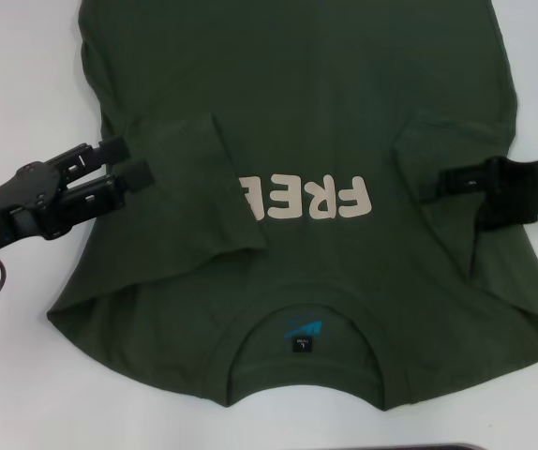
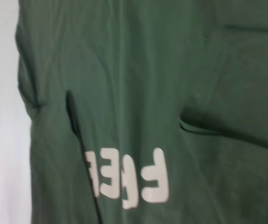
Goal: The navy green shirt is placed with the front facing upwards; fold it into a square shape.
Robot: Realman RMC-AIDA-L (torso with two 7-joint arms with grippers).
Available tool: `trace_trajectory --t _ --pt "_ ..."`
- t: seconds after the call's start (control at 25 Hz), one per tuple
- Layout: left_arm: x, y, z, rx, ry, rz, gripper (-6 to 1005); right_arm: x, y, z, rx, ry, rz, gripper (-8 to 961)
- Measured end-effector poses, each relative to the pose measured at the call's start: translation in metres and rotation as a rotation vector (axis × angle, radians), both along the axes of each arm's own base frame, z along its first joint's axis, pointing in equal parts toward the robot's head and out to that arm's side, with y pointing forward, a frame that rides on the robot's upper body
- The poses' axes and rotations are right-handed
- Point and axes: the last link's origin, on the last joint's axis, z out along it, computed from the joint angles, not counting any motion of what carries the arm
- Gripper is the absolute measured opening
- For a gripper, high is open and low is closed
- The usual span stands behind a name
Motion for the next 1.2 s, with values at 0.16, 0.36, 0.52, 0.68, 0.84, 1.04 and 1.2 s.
trace_trajectory --t 0.16,0.36,0.52,0.68,0.84,1.04,1.2 --pt "0.000 0.001 0.000 0.001 0.000 -0.001 841 -0.012 0.005 -0.005 0.034 0.058 0.047 881" --pt "0.001 0.001 0.000 0.001 0.001 -0.003 840 -0.028 0.008 -0.016 0.024 0.095 0.121 881" --pt "0.002 0.003 0.000 0.002 0.002 -0.007 841 -0.049 0.004 -0.023 -0.068 0.136 0.222 880" --pt "0.003 0.004 0.000 0.001 0.000 -0.009 840 -0.048 0.007 -0.008 -0.055 0.107 0.269 880" --pt "0.003 0.003 0.002 -0.007 -0.005 -0.007 840 -0.037 0.013 0.024 0.122 0.046 0.450 880" --pt "0.001 0.004 0.014 -0.025 0.009 -0.029 841 -0.038 -0.006 0.050 0.474 -0.052 0.966 885" --pt "0.001 -0.001 0.024 -0.049 0.010 -0.073 841 -0.037 -0.031 0.064 0.757 -0.101 1.143 889"
